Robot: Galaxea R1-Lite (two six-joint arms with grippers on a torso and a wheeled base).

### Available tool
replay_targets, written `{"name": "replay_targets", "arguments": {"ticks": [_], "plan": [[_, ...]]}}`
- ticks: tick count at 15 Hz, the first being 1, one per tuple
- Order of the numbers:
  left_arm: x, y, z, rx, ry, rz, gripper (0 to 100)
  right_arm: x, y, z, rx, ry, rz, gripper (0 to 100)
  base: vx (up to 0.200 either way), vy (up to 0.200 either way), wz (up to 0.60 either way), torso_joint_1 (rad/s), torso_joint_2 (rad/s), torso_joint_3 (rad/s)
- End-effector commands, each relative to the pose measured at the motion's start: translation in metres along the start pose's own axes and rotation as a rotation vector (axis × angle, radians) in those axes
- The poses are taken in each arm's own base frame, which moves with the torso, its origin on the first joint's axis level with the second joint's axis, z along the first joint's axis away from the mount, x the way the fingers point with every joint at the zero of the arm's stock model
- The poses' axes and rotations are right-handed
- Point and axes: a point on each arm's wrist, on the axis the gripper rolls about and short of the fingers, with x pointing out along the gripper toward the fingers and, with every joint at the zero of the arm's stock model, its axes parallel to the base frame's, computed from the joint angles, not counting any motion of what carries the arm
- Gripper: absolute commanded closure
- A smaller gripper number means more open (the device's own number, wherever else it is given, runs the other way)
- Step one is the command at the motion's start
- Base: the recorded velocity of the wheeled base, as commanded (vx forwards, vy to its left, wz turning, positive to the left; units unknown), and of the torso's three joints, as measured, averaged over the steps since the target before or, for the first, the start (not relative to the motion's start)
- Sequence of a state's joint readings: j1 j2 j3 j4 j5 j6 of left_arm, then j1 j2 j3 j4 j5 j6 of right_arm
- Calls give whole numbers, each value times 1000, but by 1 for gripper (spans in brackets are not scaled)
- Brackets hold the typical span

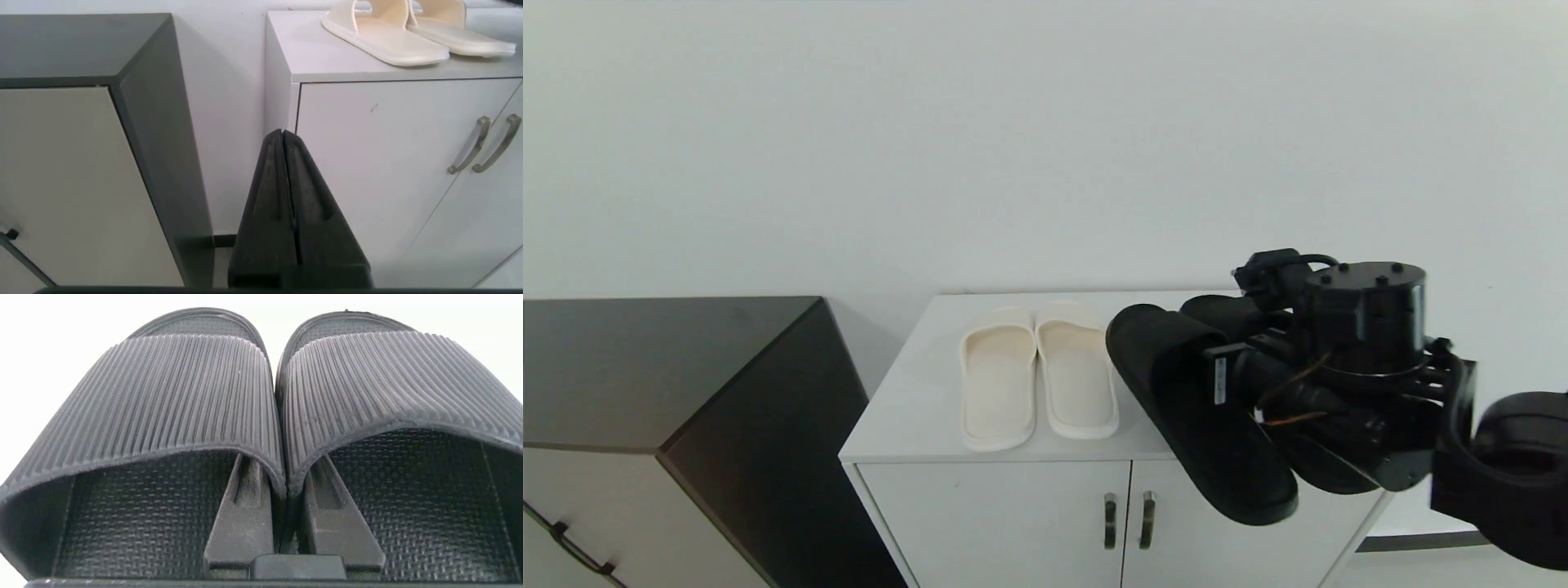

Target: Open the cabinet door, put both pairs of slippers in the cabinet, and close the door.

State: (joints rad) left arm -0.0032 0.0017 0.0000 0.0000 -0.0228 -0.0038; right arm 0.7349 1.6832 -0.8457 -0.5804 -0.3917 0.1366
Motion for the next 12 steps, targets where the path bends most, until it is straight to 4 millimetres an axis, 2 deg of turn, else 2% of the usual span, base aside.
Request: {"name": "replay_targets", "arguments": {"ticks": [1, 6, 11, 12], "plan": [[0, 0, 0, -1, 0, 0, 100, -55, -3, 7, 11, -33, 219, 100, 0, 0, 0, 0, 0, 0], [0, 0, 0, -1, 0, 0, 100, -50, -1, -12, -14, 35, 246, 100, 0, 0, 0, 0, 0, 0], [0, 0, 0, -1, 0, 0, 100, -51, -2, -14, -18, 41, 243, 100, 0, 0, 0, 0, 0, 0], [0, 0, 0, -1, 0, 0, 100, -51, -2, -15, -19, 43, 243, 100, -200, 0, 0, 2, 12, -2]]}}
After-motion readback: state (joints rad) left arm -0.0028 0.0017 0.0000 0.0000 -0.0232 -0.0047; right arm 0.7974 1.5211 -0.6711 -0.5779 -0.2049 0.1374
